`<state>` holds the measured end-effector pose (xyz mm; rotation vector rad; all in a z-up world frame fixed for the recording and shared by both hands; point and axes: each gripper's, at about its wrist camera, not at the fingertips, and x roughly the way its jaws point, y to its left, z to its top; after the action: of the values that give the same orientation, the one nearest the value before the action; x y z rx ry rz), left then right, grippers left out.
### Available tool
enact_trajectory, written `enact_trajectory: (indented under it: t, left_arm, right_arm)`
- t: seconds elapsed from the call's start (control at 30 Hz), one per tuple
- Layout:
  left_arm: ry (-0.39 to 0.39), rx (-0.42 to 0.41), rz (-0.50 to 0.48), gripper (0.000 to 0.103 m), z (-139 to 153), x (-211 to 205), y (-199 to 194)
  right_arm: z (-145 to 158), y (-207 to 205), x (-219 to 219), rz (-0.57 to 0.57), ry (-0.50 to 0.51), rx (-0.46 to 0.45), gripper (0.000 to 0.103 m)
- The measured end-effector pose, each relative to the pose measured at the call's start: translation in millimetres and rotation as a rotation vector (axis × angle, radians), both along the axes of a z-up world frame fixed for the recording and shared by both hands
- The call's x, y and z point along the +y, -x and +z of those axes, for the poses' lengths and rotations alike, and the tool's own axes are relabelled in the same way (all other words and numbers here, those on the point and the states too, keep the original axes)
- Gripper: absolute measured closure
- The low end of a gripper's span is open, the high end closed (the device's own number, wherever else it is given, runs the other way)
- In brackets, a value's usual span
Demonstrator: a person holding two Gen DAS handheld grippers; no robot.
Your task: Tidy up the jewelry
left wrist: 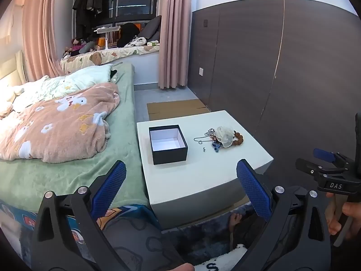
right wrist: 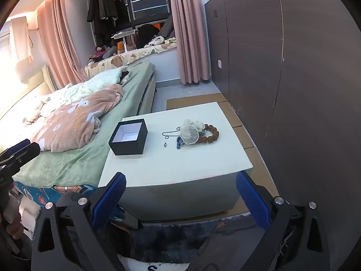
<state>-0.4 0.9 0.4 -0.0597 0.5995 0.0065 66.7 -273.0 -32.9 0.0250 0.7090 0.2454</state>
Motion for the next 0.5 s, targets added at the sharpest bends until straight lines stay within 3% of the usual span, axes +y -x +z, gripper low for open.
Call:
enact_trajectory:
  t: [0.5]
  left_arm:
    - [-0.002, -0.005, -0.004, 0.005, -1.3, -1.7, 0.1]
  right_arm:
    - [5.8, -0.7, 0.2, 0.003, -0.001, -0.008, 0.008]
